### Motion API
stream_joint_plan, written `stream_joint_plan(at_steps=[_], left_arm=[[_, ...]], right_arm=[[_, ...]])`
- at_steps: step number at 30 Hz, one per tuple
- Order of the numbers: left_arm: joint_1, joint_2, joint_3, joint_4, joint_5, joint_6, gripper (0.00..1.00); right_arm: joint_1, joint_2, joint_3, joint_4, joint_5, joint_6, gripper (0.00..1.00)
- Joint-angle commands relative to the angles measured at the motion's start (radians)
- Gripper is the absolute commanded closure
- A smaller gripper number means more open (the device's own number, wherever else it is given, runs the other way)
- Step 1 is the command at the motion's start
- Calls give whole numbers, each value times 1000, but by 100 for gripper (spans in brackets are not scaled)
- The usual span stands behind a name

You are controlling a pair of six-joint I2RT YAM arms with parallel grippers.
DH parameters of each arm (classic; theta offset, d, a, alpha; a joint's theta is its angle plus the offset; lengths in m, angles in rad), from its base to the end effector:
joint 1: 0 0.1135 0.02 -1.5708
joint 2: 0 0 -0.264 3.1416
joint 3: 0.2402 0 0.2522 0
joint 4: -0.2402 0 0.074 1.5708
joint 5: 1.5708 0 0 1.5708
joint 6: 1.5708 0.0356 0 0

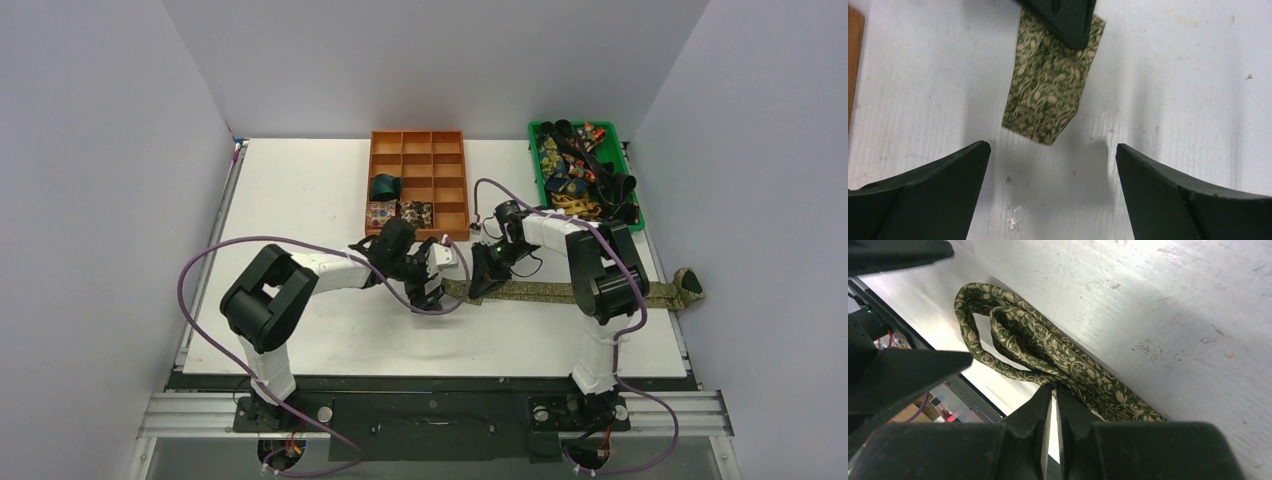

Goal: Roll the ties
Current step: Roll the tie at the center of the board.

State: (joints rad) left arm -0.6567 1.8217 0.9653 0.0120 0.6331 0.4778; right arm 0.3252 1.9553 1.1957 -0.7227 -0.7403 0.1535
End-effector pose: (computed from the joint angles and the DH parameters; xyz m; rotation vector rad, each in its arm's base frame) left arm 0.2719 -0.2362 0.1467 1.5069 1.8217 -0.8451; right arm 0.3210 0.1336 0.1332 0.2925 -2.8293 -1.1019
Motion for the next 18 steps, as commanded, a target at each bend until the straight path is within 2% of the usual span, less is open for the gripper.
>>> stream_joint_plan(at_steps=[1, 7, 13, 18], left_arm=[[-65, -13, 86, 20, -19, 108, 2], [-137, 102, 228, -149, -76, 233, 3], [-160, 214, 374, -241, -119, 192, 0], [-165, 257, 405, -296, -132, 188, 19]], right_arm=[[6, -41, 11, 22, 81, -57, 90], [-42, -165, 32, 2, -77, -70, 82], [-138, -193, 17, -42, -128, -106, 75], [-163, -187, 14, -41, -58, -121, 62]])
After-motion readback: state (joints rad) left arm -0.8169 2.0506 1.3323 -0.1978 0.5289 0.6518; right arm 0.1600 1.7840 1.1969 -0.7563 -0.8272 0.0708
